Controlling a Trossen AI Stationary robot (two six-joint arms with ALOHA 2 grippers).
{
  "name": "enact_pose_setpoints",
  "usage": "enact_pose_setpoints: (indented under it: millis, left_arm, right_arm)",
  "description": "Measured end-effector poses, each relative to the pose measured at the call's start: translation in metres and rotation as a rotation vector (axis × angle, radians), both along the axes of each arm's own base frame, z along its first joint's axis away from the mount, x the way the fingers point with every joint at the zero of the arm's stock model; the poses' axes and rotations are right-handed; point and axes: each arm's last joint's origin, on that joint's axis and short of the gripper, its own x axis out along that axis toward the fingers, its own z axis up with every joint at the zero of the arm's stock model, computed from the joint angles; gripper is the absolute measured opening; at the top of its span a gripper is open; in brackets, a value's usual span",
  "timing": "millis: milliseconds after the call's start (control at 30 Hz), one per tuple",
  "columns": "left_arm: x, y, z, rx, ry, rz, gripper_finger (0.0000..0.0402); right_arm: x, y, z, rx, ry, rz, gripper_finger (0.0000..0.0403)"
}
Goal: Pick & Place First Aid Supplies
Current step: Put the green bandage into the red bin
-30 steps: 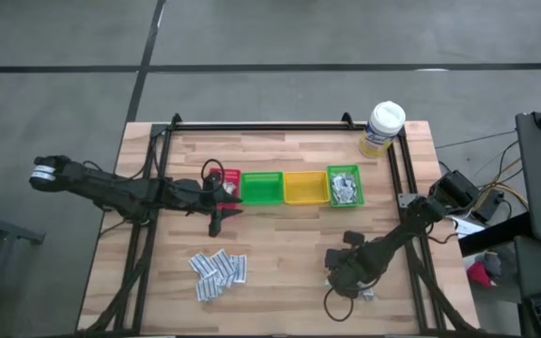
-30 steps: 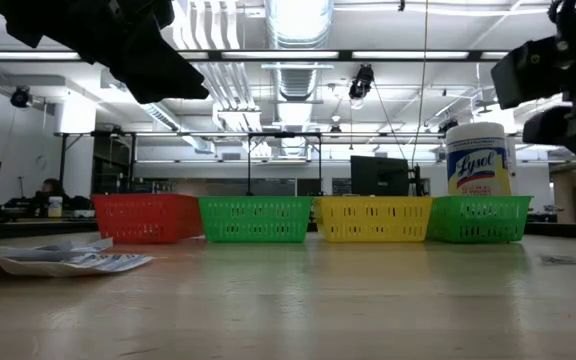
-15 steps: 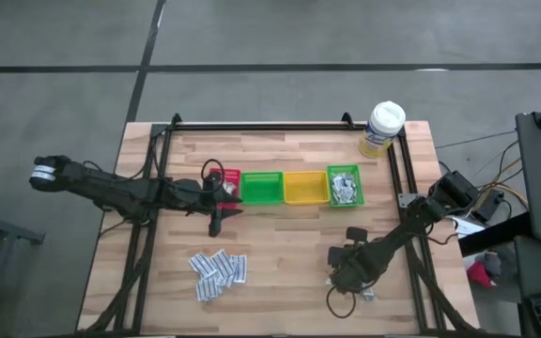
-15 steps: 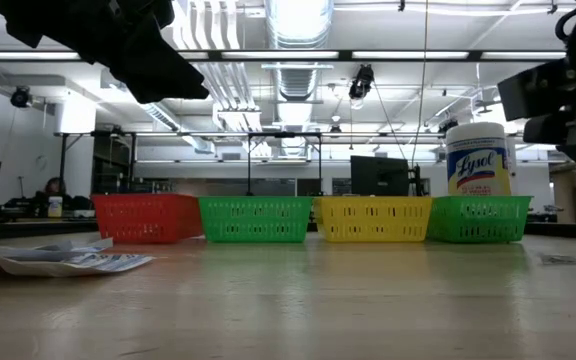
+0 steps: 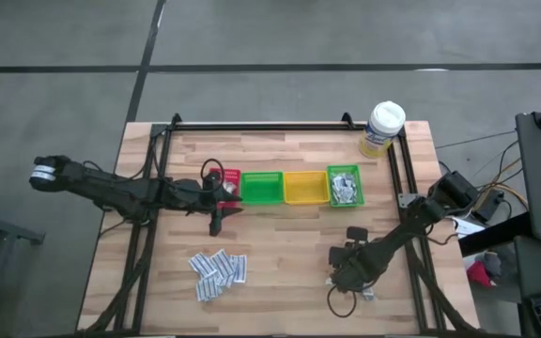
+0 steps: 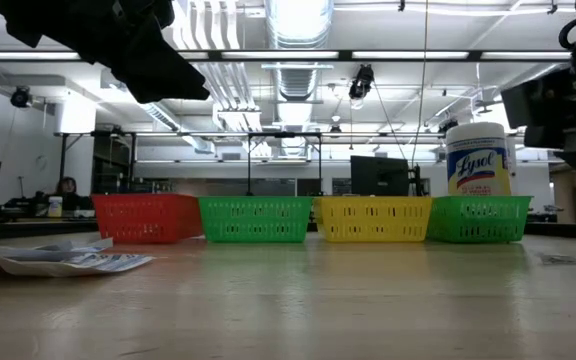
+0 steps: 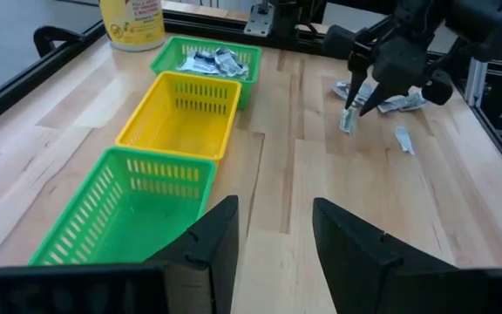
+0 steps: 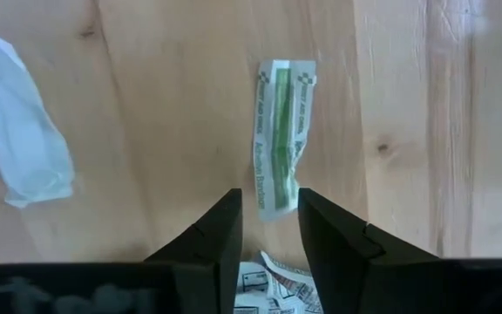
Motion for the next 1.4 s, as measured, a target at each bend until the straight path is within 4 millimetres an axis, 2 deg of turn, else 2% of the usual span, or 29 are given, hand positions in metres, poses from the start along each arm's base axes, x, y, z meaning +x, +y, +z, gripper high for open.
enact_pose_setpoints:
  millis: [267, 833, 1033, 1200, 1400]
  left_arm:
    - [0.000, 0.000, 0.000, -0.001, -0.003, 0.000, 0.0142]
    - [0.000, 0.000, 0.000, -0.004, -0.004, 0.000, 0.0142]
    - [0.000, 0.000, 0.000, -0.005, -0.005, 0.001, 0.0142]
    - [0.000, 0.000, 0.001, -0.005, -0.009, 0.000, 0.0142]
    - [0.002, -0.002, 0.006, -0.008, -0.067, -0.050, 0.0142]
  right_arm:
    - [0.004, 0.002, -0.015, -0.023, 0.036, 0.039, 0.0093]
    - [0.004, 0.003, -0.013, -0.006, 0.032, 0.030, 0.0022]
    - [0.001, 0.000, -0.004, 0.020, 0.024, 0.028, 0.0009]
    - [-0.001, 0.000, 0.012, 0.091, -0.016, 0.029, 0.0008]
    - [0.011, 0.006, 0.039, 0.234, -0.255, 0.112, 0.0008]
